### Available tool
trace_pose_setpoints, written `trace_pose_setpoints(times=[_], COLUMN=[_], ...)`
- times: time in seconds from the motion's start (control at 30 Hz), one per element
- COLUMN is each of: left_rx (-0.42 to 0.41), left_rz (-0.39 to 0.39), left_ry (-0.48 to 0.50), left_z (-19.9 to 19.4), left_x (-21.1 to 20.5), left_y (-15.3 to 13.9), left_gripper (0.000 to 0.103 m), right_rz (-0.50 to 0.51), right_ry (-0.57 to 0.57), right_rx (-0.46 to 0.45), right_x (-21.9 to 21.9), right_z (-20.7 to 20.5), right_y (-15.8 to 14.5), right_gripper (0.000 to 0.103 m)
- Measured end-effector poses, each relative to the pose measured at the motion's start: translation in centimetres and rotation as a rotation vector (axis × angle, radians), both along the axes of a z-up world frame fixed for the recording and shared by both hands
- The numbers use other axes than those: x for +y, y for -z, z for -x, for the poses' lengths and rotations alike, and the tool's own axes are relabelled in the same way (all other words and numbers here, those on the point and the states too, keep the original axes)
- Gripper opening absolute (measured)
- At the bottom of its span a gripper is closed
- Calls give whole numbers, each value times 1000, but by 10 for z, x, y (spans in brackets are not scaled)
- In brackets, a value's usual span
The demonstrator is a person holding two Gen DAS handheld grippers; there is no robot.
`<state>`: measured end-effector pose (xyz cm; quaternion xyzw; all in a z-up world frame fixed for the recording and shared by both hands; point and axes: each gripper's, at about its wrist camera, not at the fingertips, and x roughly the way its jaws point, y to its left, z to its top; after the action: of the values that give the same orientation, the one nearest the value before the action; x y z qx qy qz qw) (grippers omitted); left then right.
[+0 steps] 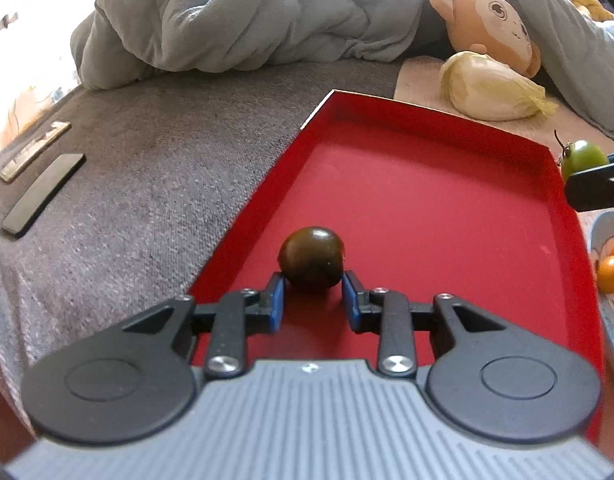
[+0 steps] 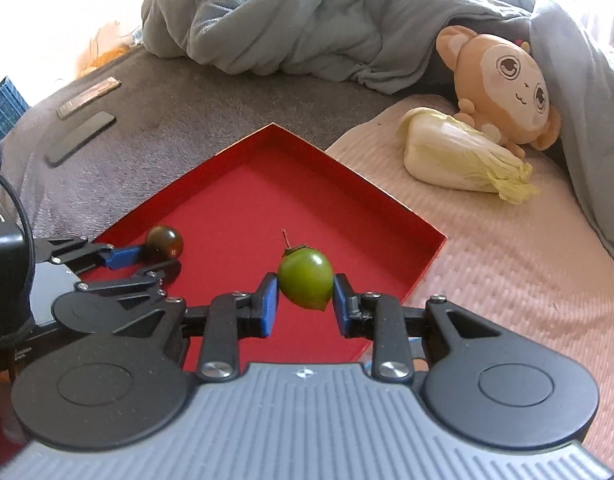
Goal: Organize fruits
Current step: 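Carry the brown and green tomatoes over the blue tiger plate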
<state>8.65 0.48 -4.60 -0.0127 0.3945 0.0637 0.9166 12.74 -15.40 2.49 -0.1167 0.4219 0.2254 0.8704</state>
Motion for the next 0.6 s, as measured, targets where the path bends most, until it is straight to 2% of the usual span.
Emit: trace_pose_setpoints(times=[0.3, 0.6], left_rx=[-21, -47], left_rz=[-6, -21], left_ry=[15, 73], left_z=[9, 16], left_x=[-17, -50], left_y=[-16, -31], left_gripper=[34, 34], right_rz=[-35, -59], right_ry=[-4, 26], right_rx=[-16, -38], right_x=[-21, -53], right_z=[13, 29], right_y=[-16, -29], right_gripper=[34, 34])
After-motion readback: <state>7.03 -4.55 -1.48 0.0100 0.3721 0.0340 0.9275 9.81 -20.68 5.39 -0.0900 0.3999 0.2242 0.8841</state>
